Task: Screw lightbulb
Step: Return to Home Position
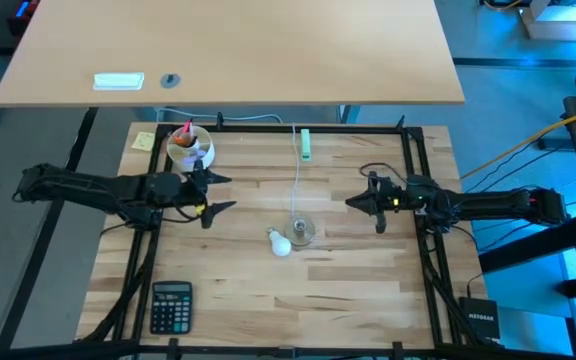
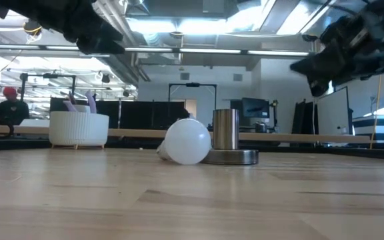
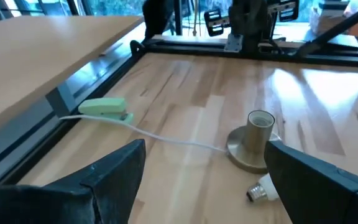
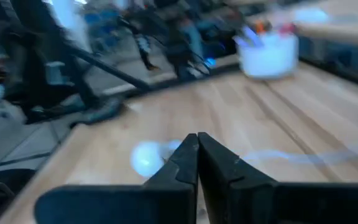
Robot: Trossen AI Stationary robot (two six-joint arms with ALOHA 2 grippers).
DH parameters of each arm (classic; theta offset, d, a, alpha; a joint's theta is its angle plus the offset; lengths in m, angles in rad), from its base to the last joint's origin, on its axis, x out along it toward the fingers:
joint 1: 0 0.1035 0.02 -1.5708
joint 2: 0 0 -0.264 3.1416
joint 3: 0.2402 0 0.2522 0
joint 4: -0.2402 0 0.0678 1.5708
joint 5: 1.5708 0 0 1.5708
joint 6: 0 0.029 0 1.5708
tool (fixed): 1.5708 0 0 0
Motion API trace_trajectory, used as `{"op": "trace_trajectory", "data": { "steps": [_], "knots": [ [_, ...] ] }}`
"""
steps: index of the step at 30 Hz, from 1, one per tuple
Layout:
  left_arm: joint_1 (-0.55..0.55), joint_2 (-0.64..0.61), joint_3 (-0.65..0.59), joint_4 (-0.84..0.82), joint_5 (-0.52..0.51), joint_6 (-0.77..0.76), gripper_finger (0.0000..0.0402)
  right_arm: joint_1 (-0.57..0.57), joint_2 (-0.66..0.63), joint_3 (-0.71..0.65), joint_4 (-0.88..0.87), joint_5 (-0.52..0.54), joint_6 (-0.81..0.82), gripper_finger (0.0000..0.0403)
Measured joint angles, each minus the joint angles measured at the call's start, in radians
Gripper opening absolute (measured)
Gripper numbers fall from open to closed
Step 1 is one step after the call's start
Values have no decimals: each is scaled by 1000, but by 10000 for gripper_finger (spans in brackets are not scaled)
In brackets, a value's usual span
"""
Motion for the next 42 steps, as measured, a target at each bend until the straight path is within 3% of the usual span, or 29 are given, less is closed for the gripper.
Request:
{"op": "trace_trajectory", "data": {
  "steps": [4, 11, 21, 28, 42],
  "knots": [
    [0, -60, -88, 82, 2, -5, 318, -1, -93, 1, -73, -20, -12, 11],
    [3, -279, -236, 128, 3, -44, 318, 0, -360, 0, -389, 121, 23, 10],
    [1, -551, -362, 131, 3, -48, 318, 0, -682, -61, -511, 150, 61, 10],
    [2, -727, -434, 120, 3, -34, 318, 1, -686, -63, -519, 171, 33, 10],
    [5, -721, -457, 80, 113, -16, 318, 1, -685, -64, -514, 138, -23, 10]
  ]
}}
